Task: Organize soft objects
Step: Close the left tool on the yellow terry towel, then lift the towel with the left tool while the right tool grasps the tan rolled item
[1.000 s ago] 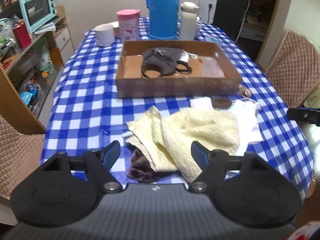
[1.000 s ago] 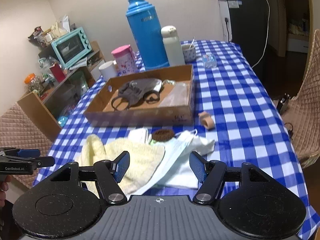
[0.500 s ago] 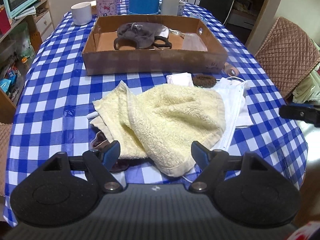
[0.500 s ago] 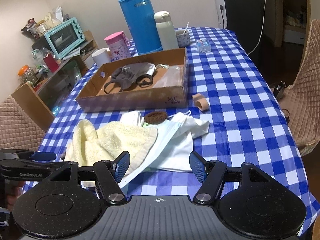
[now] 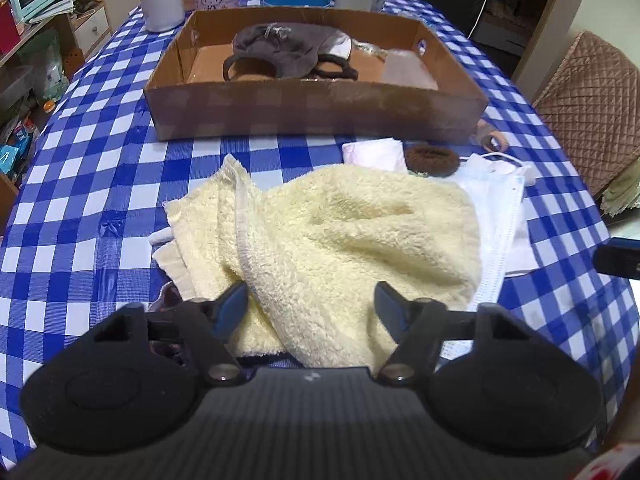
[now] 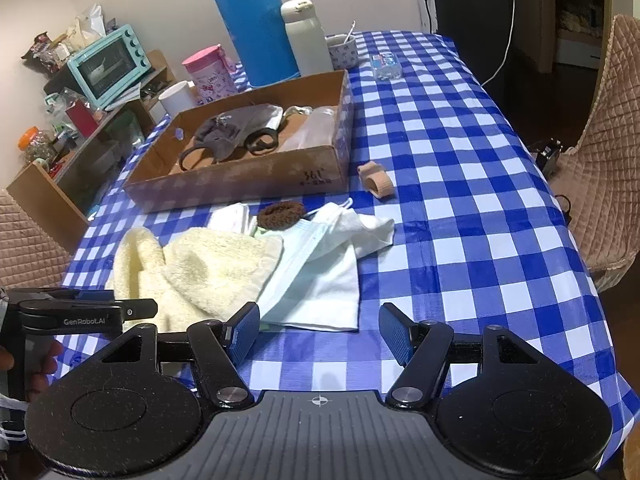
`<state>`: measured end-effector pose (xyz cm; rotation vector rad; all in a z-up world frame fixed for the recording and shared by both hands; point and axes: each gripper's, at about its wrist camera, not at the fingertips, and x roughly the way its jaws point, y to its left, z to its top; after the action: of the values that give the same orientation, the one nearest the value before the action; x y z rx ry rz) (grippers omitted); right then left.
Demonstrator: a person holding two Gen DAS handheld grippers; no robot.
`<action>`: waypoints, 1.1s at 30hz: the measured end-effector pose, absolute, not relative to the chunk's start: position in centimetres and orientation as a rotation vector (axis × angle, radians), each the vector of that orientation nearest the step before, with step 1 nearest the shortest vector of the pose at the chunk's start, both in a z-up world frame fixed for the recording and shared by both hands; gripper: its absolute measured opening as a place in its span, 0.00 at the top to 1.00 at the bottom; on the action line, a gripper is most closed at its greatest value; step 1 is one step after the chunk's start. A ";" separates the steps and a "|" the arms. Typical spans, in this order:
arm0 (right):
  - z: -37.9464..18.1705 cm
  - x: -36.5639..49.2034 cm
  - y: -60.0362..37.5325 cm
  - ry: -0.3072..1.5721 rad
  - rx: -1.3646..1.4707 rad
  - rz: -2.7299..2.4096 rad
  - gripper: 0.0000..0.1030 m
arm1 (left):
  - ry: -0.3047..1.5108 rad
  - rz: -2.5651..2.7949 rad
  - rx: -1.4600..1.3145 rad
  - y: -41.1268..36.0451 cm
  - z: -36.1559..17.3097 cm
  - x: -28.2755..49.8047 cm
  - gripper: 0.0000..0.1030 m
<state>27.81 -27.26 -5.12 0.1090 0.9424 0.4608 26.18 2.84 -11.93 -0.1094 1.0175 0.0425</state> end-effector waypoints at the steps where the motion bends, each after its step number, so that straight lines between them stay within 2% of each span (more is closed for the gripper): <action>1: -5.2 27.9 -27.4 0.944 0.110 0.458 0.36 | 1.017 0.048 -0.106 2.9 -12.1 26.2 0.46; 3: -5.5 28.2 -27.6 0.947 0.109 0.452 0.36 | 1.016 0.057 -0.102 3.0 -12.3 26.4 0.59; 5: -5.6 28.4 -27.8 0.947 0.106 0.447 0.36 | 1.011 0.056 -0.100 3.3 -12.2 26.4 0.83; 7: -5.6 28.7 -27.9 0.945 0.103 0.441 0.36 | 1.000 0.050 -0.111 3.7 -11.9 26.4 0.93; 11: -5.6 29.4 -28.2 0.937 0.107 0.441 0.36 | 0.935 0.033 -0.121 4.4 -9.7 26.0 0.95; 20: -5.5 30.2 -28.3 0.930 0.116 0.454 0.36 | 0.720 0.002 -0.051 6.8 -0.6 23.9 0.95; 24: -5.5 30.2 -28.1 0.930 0.115 0.464 0.36 | 0.667 -0.021 0.001 6.8 1.9 23.5 0.95; 27: -5.6 30.2 -28.0 0.932 0.114 0.470 0.36 | 0.690 -0.063 0.018 5.8 1.1 24.4 0.95; 31: -5.5 30.0 -27.9 0.935 0.111 0.477 0.36 | 0.829 -0.102 0.017 3.5 -4.2 27.0 0.90; 32: -5.5 30.0 -28.0 0.936 0.109 0.478 0.36 | 0.881 -0.102 0.021 2.8 -6.1 27.8 0.84; 33: -5.5 29.9 -28.0 0.936 0.108 0.479 0.36 | 0.921 -0.089 0.037 2.3 -7.7 28.4 0.82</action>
<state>29.91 -28.01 -5.52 0.1075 0.9357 0.4786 28.39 2.27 -7.70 0.0373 0.9211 -0.0891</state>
